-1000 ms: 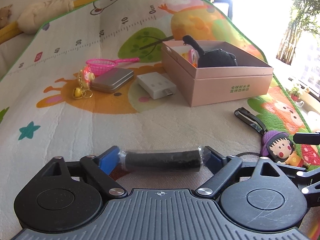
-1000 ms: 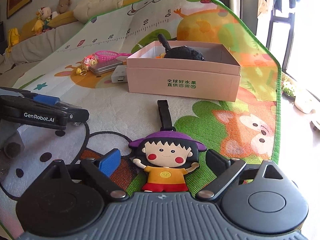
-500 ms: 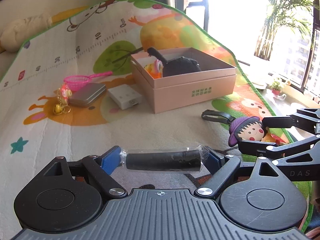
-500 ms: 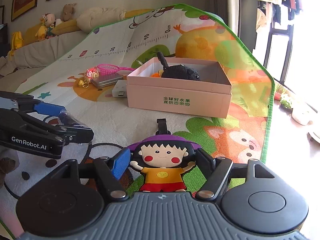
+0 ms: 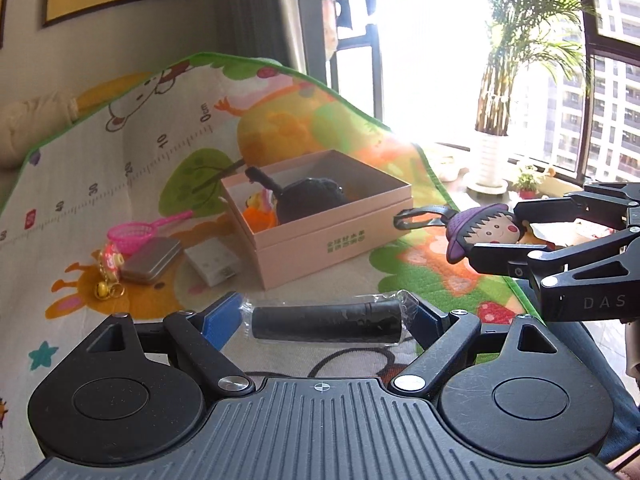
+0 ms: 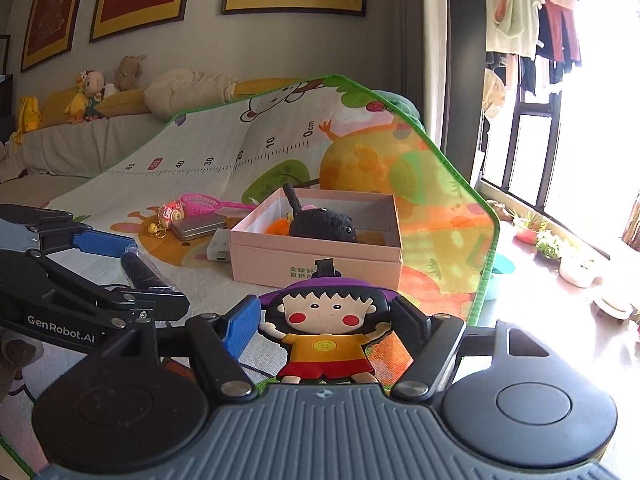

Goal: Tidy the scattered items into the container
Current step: 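Carry the black cylinder into the pink box and release it while the right carries the tag, then lower the luggage tag into the pink box and open the right tool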

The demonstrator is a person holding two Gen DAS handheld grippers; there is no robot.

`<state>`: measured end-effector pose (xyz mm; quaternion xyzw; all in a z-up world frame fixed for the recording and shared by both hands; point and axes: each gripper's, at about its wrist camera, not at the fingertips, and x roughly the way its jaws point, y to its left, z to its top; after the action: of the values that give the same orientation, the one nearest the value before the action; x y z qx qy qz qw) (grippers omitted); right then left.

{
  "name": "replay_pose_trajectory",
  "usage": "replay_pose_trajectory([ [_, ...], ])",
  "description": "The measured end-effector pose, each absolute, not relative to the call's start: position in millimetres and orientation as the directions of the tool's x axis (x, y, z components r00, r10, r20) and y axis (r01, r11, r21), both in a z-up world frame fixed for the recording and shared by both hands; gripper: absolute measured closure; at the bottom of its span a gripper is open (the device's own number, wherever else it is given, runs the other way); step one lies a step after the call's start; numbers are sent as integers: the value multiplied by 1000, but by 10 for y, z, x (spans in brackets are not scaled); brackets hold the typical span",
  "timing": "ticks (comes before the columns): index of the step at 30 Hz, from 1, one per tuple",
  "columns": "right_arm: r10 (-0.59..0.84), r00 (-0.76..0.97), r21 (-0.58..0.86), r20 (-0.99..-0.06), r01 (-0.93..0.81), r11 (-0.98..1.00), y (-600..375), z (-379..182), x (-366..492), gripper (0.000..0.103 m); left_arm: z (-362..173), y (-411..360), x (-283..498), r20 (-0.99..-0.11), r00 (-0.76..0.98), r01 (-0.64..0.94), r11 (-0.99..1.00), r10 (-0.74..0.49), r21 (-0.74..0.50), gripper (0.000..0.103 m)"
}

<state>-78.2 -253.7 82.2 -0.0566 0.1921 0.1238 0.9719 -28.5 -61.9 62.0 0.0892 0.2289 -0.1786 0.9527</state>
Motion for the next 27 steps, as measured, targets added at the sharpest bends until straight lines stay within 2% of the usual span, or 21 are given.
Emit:
replay_pose_trajectory([
  [8, 247, 890, 10, -383, -264, 964, -2778, 1120, -425, 31, 816, -783, 108, -402, 857, 401, 907, -322, 129, 12],
  [15, 314, 879, 71, -358, -310, 948, -2802, 1559, 549, 31, 921, -848, 933, -339, 879, 391, 913, -335, 114, 12],
  [16, 319, 877, 82, -360, -311, 947, -2786, 1602, 731, 47, 912, -850, 1058, -336, 882, 385, 917, -332, 104, 12],
  [17, 327, 870, 89, -370, -317, 944, -2758, 1626, 911, 58, 895, -850, 1174, -334, 883, 378, 921, -329, 93, 12],
  [19, 330, 865, 103, -378, -315, 944, -2698, 1611, 1290, 58, 807, -837, 1449, -345, 878, 373, 926, -333, 56, 11],
  [24, 303, 848, 82, -435, -298, 951, -2574, 1373, 1871, 58, 511, -788, 1739, -438, 821, 410, 912, -366, 6, 7],
  [27, 301, 844, 70, -445, -302, 951, -2609, 1278, 1857, 52, 484, -664, 1652, -430, 816, 421, 907, -386, -15, 5],
])
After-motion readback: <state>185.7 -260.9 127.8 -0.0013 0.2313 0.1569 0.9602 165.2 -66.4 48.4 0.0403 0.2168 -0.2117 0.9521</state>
